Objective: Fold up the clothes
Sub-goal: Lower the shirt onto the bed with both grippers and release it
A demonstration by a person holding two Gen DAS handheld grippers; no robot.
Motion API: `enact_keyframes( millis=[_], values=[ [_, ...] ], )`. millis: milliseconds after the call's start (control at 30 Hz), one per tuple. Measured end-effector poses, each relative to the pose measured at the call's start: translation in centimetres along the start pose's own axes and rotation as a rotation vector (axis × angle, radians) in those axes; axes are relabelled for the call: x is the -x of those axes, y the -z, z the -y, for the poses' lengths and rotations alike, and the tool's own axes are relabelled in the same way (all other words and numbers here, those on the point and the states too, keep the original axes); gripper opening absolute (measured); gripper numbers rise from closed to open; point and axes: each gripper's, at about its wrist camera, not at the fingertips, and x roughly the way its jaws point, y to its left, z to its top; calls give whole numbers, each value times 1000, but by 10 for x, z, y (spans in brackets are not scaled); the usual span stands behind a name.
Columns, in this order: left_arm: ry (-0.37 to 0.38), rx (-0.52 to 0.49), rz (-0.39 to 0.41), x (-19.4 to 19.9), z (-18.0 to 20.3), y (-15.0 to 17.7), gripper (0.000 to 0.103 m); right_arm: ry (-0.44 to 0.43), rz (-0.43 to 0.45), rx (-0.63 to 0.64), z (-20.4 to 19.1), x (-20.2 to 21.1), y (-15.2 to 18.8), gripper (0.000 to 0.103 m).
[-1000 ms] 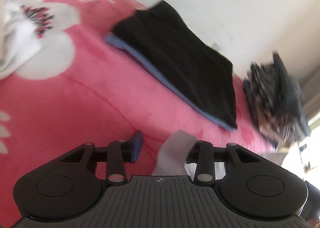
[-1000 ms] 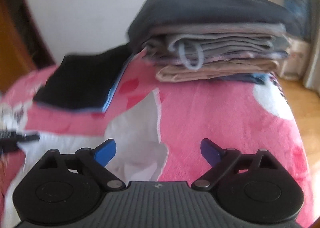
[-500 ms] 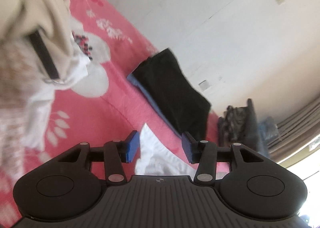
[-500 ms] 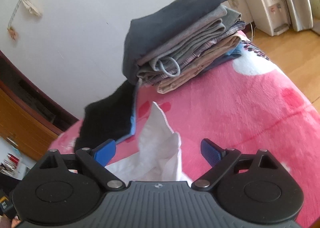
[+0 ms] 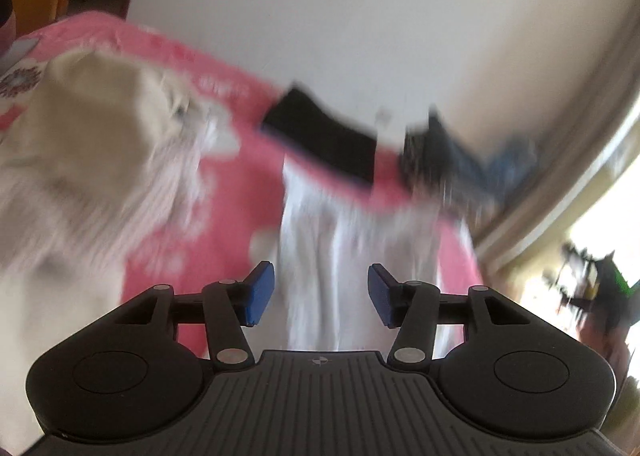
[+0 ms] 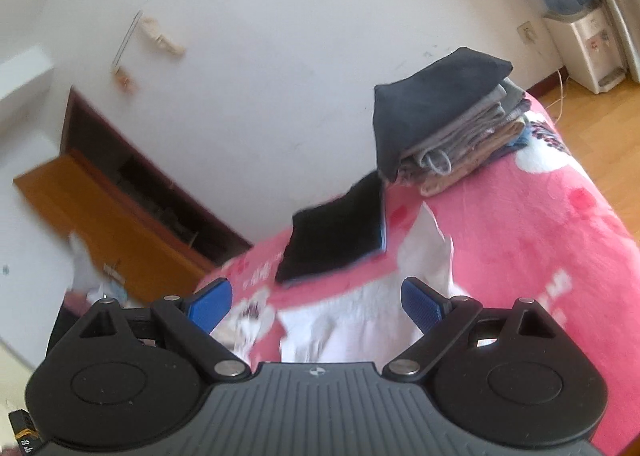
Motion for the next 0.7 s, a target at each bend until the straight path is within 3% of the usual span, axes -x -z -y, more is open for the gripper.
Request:
enact_keyframes(
  millis=[133, 233, 333, 500, 600, 700],
  values=[
    [-3, -65, -121, 9, 5, 77, 52, 50, -96, 33, 1, 38, 33, 92],
    [27, -82, -176, -5, 7, 130, 52, 116, -198, 16, 13, 53, 60, 83],
    [9, -117, -201, -28, 14, 170, 52, 159, -323, 33, 24, 56, 86, 78],
    [-40, -196, -204, -55, 30, 209, 51, 303, -503, 85, 44, 39, 126, 77],
    [-72, -257, -193, -64, 37, 219, 51, 353, -590, 77, 55, 19, 146, 76],
    [-85, -297, -178, -68, 38, 224, 51, 346, -636, 121, 49, 0, 163, 76]
  ],
)
